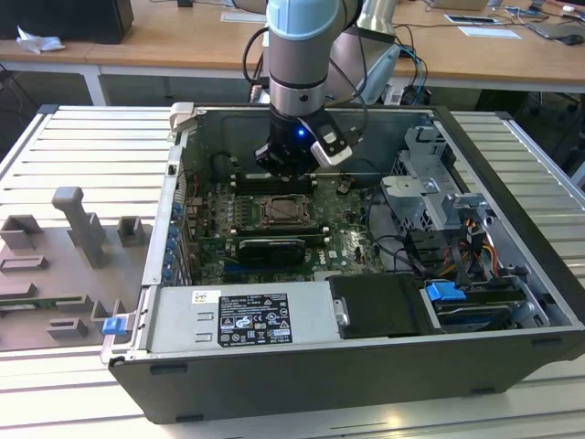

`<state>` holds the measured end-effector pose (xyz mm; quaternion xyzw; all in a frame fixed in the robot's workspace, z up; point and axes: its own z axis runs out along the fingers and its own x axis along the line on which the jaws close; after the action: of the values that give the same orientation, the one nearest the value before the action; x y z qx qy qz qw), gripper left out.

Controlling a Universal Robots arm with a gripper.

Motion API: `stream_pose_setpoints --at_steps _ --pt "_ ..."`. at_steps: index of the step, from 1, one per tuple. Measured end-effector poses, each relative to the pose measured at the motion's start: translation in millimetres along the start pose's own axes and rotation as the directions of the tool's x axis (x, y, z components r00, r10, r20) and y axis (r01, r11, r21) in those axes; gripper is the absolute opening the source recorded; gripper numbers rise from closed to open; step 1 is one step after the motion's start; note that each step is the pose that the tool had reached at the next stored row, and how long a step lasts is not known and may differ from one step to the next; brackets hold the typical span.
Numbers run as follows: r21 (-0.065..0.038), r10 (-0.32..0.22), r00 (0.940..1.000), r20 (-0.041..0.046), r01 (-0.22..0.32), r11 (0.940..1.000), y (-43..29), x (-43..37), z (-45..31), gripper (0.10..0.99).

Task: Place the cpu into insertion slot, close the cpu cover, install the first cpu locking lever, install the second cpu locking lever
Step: 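Install the first cpu locking lever, then install the second cpu locking lever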

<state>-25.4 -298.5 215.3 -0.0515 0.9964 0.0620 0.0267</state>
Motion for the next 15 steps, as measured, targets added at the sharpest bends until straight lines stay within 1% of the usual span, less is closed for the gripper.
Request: stream_pose_setpoints --at_steps 15 --pt "0.000 0.000 1.0000 0.0001 0.000 1.0000 -6.2 0.6 -0.8 0.106"
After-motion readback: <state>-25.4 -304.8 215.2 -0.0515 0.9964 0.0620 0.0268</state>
